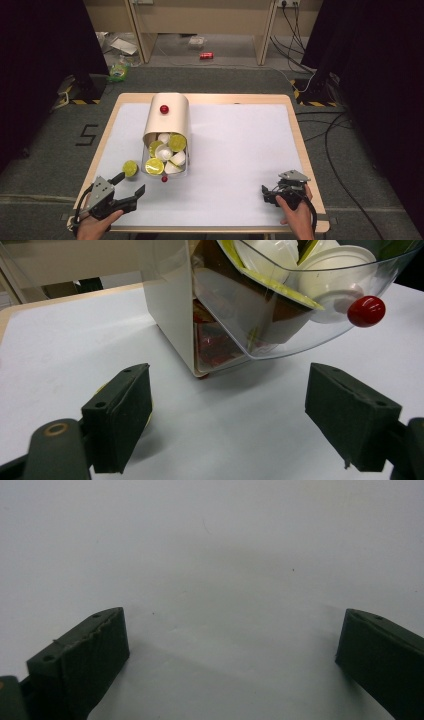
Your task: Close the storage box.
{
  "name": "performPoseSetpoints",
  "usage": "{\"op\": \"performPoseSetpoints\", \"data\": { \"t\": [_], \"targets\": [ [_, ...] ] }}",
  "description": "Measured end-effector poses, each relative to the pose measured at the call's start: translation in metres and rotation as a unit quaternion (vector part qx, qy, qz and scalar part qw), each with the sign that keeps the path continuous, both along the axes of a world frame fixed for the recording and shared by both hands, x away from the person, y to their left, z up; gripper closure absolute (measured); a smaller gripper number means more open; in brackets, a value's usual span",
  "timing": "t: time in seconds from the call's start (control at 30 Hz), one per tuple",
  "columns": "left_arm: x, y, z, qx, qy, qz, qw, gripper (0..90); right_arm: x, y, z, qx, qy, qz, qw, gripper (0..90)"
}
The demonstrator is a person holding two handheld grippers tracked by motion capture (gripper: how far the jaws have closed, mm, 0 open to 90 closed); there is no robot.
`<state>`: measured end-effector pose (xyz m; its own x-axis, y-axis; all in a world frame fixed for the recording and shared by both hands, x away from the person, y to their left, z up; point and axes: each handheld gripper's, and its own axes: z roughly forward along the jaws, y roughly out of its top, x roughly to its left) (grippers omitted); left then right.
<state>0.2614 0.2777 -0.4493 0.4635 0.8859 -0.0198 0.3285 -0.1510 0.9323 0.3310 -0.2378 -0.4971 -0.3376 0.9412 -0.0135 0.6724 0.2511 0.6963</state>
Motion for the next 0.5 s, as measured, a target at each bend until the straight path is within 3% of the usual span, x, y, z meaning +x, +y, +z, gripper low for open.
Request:
{"op": "performPoseSetpoints", "data": {
  "t": [0.5],
  "targets": [
    [0.017,-0.002,0.007,-0.011,-0.013,0.019,0.9997,18.3,0.000,0.000,0.000,0.001,0.001,0.000,1.0000,0.7]
  ]
}}
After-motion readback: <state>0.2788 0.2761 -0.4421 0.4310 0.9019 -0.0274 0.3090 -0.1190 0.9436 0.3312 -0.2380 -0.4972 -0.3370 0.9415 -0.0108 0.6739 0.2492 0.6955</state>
